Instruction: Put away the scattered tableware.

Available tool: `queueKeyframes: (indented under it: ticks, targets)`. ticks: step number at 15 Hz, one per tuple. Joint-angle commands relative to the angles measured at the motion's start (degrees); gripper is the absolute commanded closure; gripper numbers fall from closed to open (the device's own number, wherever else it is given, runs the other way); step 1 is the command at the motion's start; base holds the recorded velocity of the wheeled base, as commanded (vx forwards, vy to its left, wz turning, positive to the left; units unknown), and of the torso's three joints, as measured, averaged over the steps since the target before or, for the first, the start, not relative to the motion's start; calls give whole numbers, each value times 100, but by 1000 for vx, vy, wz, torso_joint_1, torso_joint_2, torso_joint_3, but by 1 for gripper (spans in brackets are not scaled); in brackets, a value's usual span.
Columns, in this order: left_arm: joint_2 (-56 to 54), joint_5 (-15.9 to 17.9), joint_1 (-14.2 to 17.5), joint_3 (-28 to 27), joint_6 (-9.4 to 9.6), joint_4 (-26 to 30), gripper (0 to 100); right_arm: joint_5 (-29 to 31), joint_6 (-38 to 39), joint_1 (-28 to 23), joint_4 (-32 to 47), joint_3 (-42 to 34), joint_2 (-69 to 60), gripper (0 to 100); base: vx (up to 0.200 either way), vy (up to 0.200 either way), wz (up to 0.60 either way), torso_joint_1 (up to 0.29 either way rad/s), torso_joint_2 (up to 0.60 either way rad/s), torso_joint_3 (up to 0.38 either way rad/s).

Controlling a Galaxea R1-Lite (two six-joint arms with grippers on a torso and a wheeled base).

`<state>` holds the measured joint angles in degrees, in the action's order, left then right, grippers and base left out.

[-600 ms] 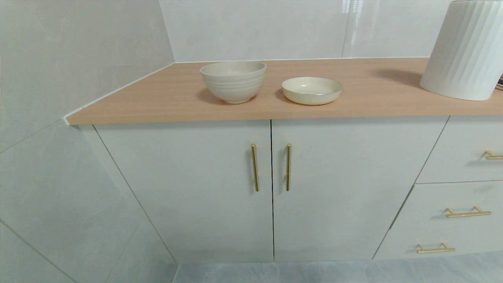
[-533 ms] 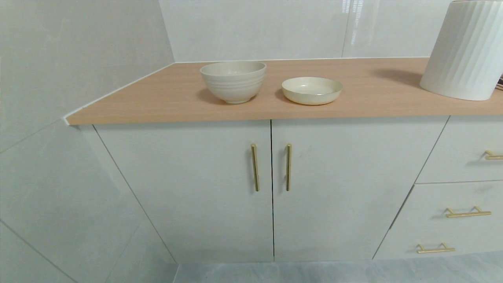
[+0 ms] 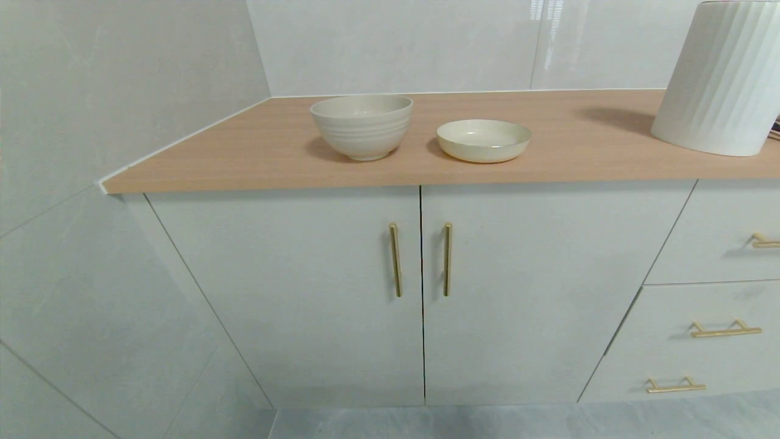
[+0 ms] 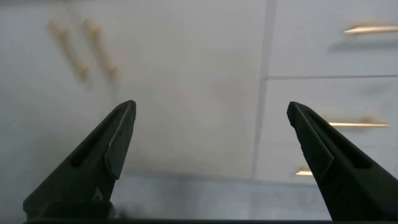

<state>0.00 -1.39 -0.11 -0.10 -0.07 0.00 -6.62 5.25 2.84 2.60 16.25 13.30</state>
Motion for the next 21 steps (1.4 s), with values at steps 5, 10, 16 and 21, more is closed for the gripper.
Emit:
queueKeyframes:
  ticks: [5,10,16,21]
  targets:
    - [9,-2,2,1,-1,0,0,-1184,-314,1869,-1727,1135,5244,0,0,0,0,0,0,0]
    - [9,-2,2,1,-1,0,0,-1184,-218,2687,-3749,1513,7732,0,0,0,0,0,0,0]
    - [9,-2,2,1,-1,0,0,-15,151,3179,-4224,3385,9586,0,0,0,0,0,0,0]
    - [9,-2,2,1,-1,0,0,187,608,3293,-4267,3974,10096,0,0,0,0,0,0,0]
